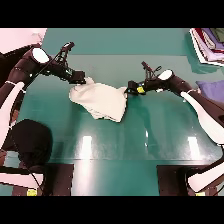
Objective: Fold the shirts.
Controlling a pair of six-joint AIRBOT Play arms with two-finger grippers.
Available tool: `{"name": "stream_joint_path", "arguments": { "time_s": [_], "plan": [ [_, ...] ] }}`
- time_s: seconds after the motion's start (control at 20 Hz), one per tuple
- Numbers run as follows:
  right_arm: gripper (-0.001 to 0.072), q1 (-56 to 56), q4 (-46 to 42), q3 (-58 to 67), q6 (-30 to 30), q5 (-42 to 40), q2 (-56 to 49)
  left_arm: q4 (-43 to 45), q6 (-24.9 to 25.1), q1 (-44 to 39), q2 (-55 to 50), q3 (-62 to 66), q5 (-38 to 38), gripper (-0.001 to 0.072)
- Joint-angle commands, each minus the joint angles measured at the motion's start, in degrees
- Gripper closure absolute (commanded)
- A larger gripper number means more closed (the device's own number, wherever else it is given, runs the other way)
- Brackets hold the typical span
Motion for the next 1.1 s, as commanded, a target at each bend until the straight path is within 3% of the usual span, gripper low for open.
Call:
{"name": "stream_joint_path", "arguments": {
  "time_s": [0.0, 0.25, 0.6, 1.05],
  "plan": [
    [0.0697, -0.1, -3.1, 5.8, 0.0, 0.6, 0.2, 3.0, -0.1, 0.0, 2.2, 0.2, -0.3, 0.0675],
    [0.0697, -5.2, -15.1, 12.8, 0.0, 7.5, 16.1, 12.2, -1.6, 0.0, 16.2, 5.4, -0.2, 0.0674],
    [0.0697, -8.5, -20.6, 20.8, 0.1, 16.2, 34.4, 11.8, -2.9, 0.0, 34.4, 11.3, -0.2, 0.0674],
    [0.0698, -8.5, -32.8, 19.7, 6.2, 13.8, 47.8, 10.5, -5.9, 0.0, 37.7, 16.1, -1.7, 0.0674]
  ]
}}
